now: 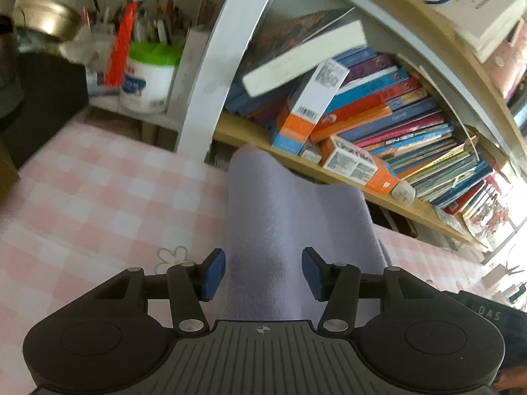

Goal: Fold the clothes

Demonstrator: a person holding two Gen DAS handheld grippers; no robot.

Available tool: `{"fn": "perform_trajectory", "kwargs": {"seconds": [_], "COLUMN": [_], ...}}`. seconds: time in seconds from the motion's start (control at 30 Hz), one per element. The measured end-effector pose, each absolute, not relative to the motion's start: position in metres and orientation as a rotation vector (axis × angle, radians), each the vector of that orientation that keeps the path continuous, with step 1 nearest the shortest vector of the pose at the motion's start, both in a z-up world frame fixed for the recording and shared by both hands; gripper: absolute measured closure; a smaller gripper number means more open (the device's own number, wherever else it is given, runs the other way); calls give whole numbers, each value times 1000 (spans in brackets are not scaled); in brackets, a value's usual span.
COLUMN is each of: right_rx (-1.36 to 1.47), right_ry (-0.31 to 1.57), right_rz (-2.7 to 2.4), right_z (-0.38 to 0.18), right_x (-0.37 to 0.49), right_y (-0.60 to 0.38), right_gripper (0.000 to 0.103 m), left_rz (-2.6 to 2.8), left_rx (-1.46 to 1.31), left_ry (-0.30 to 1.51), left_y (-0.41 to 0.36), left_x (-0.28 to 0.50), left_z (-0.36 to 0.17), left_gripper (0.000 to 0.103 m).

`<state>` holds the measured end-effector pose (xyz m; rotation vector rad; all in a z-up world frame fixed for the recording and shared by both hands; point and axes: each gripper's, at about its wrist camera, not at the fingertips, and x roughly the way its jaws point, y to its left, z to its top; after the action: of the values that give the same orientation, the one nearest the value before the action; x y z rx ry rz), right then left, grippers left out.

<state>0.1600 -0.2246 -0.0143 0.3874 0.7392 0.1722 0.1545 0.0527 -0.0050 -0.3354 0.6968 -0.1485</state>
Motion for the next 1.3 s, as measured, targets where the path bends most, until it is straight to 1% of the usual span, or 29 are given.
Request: {"fn": "perform_trajectory", "kwargs": {"seconds": [0.03, 0.07, 0.1, 0.13, 0.3, 0.37, 0.43, 0.5, 0.57, 0.7, 0.9, 1.13, 1.3], "right_rx": [366, 346, 329, 312, 282, 294, 289, 267, 230, 171, 132, 104, 84], "right_ry": [728, 714, 701, 687, 666, 679, 694, 707, 713, 719, 749, 745, 734], "right_rz": [146, 127, 112, 98, 63, 53, 37, 22, 12, 5, 18, 19, 23], "right_z": [-10, -7, -3, 0, 8, 8, 6, 5, 4, 0, -9, -8, -5], "right_x": [153, 146, 137, 129, 91, 79, 68, 57, 46, 25, 10, 4, 3], "right_y": [-225, -226, -225, -225, -223, -223, -220, -216, -209, -199, -189, -180, -176], "right_gripper": [21, 20, 17, 14, 7, 7, 7, 7, 7, 7, 7, 7, 5], "left_rz": [-137, -124, -110, -97, -81, -74, -69, -61, -54, -60, -53, -70, -73], "left_rx": [-316, -302, -289, -277, -221, -204, -193, -194, -195, -153, -95, -58, -60], "left_ry": [689, 682, 675, 668, 675, 677, 680, 684, 687, 711, 752, 754, 750], "left_y": [51, 50, 49, 48, 38, 33, 28, 24, 20, 11, 5, 0, 2], "left_x": [149, 142, 135, 128, 98, 87, 77, 68, 58, 42, 24, 15, 14], "left_z": [-2, 1, 3, 5, 6, 6, 7, 8, 9, 4, -6, -5, -3], "left_gripper": [43, 37, 34, 33, 32, 32, 29, 19, 15, 13, 13, 13, 11]}}
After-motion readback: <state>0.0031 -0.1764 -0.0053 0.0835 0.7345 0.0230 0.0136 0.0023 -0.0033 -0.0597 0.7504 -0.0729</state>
